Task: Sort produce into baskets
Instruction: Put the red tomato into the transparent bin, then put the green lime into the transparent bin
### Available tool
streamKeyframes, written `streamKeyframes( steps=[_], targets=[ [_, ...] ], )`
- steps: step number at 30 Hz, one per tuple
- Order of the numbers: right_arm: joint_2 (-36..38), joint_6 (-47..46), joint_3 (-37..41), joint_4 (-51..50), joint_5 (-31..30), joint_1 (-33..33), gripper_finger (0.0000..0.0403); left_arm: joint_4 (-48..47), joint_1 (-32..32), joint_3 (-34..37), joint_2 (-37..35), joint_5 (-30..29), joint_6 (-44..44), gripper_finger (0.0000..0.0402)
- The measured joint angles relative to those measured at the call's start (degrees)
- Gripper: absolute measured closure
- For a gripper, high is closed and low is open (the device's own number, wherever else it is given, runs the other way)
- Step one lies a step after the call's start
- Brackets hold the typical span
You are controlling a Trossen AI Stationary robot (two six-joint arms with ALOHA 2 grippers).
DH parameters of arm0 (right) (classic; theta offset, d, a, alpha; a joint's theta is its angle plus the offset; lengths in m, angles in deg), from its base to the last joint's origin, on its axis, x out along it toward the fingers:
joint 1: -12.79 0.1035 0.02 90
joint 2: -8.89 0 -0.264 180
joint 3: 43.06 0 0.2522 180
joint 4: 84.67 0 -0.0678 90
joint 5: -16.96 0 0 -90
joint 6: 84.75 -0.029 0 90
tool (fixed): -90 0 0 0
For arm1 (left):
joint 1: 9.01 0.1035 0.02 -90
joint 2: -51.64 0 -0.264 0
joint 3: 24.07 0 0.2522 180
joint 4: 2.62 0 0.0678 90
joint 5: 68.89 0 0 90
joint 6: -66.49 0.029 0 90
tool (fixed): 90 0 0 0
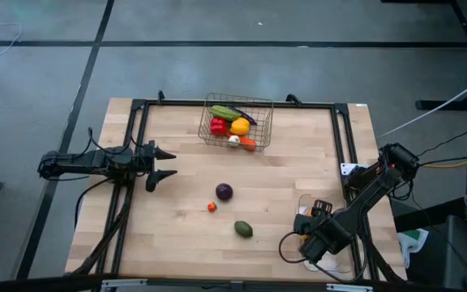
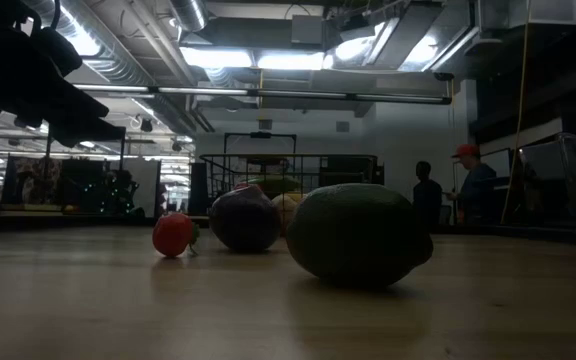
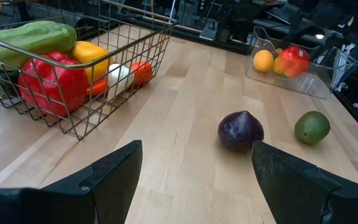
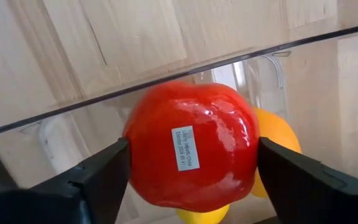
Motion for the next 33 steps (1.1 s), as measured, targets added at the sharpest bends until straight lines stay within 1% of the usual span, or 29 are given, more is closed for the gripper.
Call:
streamKeyframes(
  steps=[5, 7, 13, 19, 23, 28, 33],
  targets=[
    [0.0, -0.01, 0.0, 0.07, -0.01, 0.0, 0.002, 0.0, -0.01, 0.0, 0.0, -0.01, 0.0, 0.0103],
    [0.0, 0.0, -0.01, 0.09, -0.03, 0.0, 0.0009, 0.0, -0.02, 0.0, -0.01, 0.0, 0.0, 0.0103],
    [0.0, 0.04, -2.77, -0.21, -0.93, -0.02, 0.0039, 0.0, -0.02, 0.0, 0.01, 0.0, 0.0, 0.0103],
    [-0.02, 0.11, -9.94, -5.66, -1.78, -0.02, 0.0064, 0.0, -0.02, 0.0, 0.0, -0.02, 0.02, 0.0102],
    [-0.02, 0.09, -15.96, -9.28, -6.99, -0.02, 0.0076, 0.0, 0.0, 0.0, 0.01, 0.0, 0.0, 0.0102],
    [-0.02, 0.04, -23.16, -10.47, -14.55, -0.02, 0.0088, 0.0, -0.01, 0.0, 0.01, 0.0, 0.01, 0.0102],
    [-0.02, 0.06, -27.85, -10.6, -23.92, -0.09, 0.01, 0.0, 0.0, 0.0, 0.01, 0.0, 0.0, 0.0102]
  ],
)
